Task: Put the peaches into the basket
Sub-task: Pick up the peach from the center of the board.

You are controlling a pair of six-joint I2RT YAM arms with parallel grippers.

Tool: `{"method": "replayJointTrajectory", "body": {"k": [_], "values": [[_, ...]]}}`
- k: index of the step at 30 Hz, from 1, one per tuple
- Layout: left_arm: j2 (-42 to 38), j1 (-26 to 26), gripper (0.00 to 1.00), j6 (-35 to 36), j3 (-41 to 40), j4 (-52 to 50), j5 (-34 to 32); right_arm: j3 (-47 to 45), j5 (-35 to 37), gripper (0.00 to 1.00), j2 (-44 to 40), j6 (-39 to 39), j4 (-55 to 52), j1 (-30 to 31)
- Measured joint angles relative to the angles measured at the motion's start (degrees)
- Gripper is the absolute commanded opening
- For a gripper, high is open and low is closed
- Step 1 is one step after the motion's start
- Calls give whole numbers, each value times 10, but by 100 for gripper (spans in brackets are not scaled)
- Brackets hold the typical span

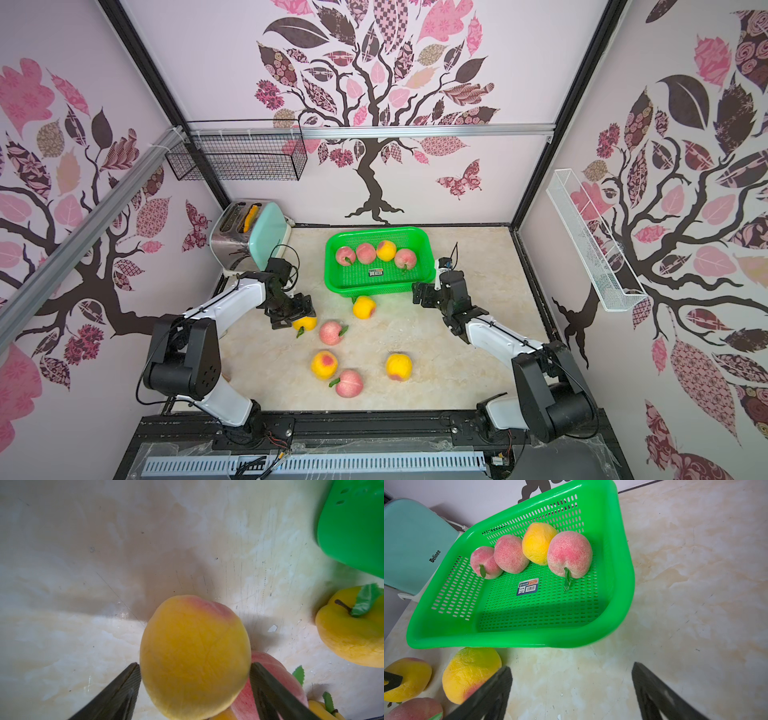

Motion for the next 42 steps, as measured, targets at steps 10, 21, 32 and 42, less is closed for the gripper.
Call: {"method": "replayJointTrajectory", "body": {"k": [10, 21, 32, 42], "values": [[17, 0, 84, 0, 0, 1, 19, 5, 3, 93, 2, 0, -13, 0], [25, 0, 76, 3, 5, 2, 33, 4, 9, 93, 2, -1, -15, 0], [6, 0, 74, 2, -4, 18, 36, 5, 11, 93, 2, 0, -15, 0], [-2, 0, 73, 3, -4, 26, 43, 5, 11, 93, 2, 0, -15, 0]]}}
